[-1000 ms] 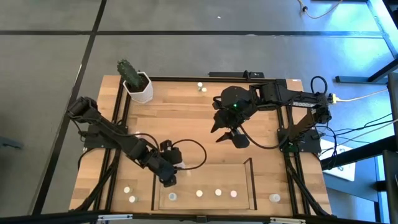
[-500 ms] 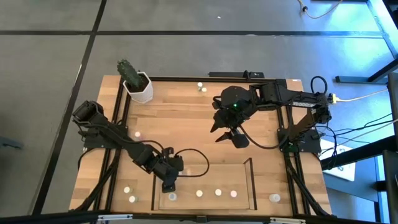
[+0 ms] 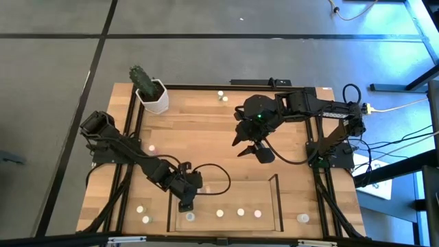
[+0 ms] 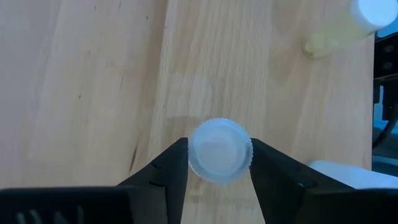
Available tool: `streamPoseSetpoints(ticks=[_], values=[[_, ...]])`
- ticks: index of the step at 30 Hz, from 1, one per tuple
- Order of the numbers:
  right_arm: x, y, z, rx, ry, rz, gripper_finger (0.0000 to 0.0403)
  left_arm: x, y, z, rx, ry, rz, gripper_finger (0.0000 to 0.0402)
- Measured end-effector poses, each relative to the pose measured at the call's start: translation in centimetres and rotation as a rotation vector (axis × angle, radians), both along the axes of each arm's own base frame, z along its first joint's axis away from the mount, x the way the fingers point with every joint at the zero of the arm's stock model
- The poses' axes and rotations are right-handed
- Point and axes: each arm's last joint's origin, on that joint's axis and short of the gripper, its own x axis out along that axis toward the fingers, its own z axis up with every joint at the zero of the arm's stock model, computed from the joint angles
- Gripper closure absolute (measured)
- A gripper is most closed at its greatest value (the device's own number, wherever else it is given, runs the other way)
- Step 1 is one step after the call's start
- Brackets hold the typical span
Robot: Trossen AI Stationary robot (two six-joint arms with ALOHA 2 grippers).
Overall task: Pick and place medicine bottles onto shelf by color
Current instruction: Put the top white pill bottle on the shelf, then put the top white pill bottle on the shelf aligned with the other white pill bottle
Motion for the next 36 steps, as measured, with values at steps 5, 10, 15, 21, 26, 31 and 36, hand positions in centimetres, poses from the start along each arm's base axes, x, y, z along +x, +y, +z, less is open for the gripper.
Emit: streamPoseSetpoints(ticks=[5,10,15,21,26,31,36], values=[[0.0,0.0,0.0,0.0,0.0,0.0,0.0207,0.0,0.0,0.0,0.003,0.001,0.002,0.0228],[0.0,0.0,0.0,0.0,0.0,0.0,0.0207,0.0,0.0,0.0,0.004,0.003,0.005,0.0206],[0.0,0.0,0.0,0.0,0.0,0.0,0.0207,0.0,0.1,0.0,0.002,0.005,0.013,0.0184],[0.0,0.0,0.0,0.0,0.0,0.0,0.0207,-0.1,0.1,-0.1,-0.001,0.008,0.022,0.018],[0.0,0.0,0.0,0.0,0.0,0.0,0.0207,0.0,0.1,-0.1,-0.005,0.008,0.029,0.018],[0.0,0.0,0.0,0.0,0.0,0.0,0.0207,0.3,0.7,0.0,-0.035,0.008,0.092,0.018],[0.0,0.0,0.0,0.0,0.0,0.0,0.0207,0.9,1.0,0.9,-0.069,0.0,0.091,0.018]])
